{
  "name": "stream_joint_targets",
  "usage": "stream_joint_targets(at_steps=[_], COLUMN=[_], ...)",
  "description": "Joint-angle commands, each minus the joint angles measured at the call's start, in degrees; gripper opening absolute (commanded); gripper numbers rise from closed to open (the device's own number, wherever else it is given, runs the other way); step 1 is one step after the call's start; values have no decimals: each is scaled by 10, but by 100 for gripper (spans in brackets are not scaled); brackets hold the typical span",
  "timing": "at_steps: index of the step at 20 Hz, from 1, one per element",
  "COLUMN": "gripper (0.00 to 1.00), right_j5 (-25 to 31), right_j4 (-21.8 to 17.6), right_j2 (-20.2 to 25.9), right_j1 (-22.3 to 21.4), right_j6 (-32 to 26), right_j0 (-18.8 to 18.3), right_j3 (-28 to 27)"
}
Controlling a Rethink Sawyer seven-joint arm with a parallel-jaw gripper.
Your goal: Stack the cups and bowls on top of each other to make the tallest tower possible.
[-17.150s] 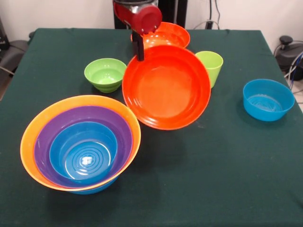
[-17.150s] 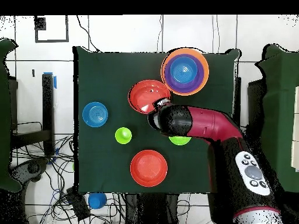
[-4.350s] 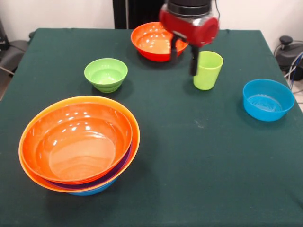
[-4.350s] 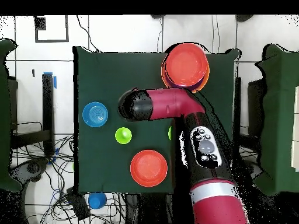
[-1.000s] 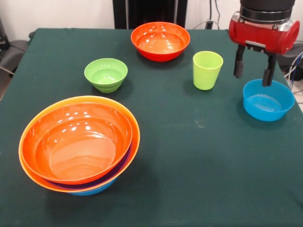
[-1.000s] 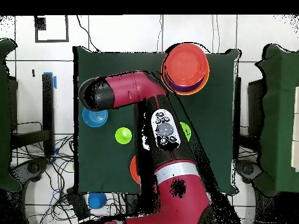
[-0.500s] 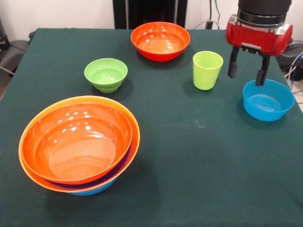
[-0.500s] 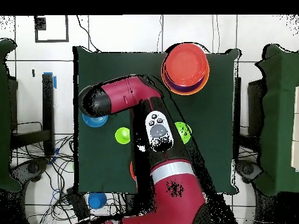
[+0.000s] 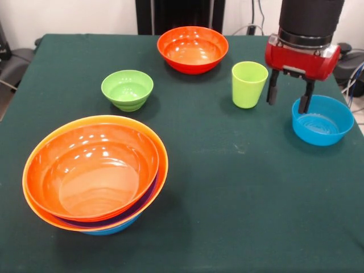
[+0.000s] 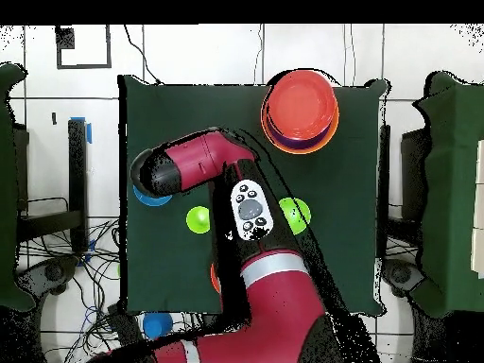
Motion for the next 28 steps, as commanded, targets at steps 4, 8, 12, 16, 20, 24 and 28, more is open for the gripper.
stream_joint_targets(at_steps=[4,8,12,16,20,24,28], gripper=[100,100,100,100,100,100,100], right_j5=[-53,-52,-50,-55,-56,-57,-57], right_j4=[-62,-58,-55,-62,-65,-64,-57], right_j2=[-4,-3,-4,-13,-21,-29,-24], right_j1=[82,84,84,88,90,89,91], right_j6=[-43,-46,-51,-50,-44,-33,-38], right_j0=[51,52,52,54,59,68,65], right_j3=[3,1,-3,-12,-21,-22,-21])
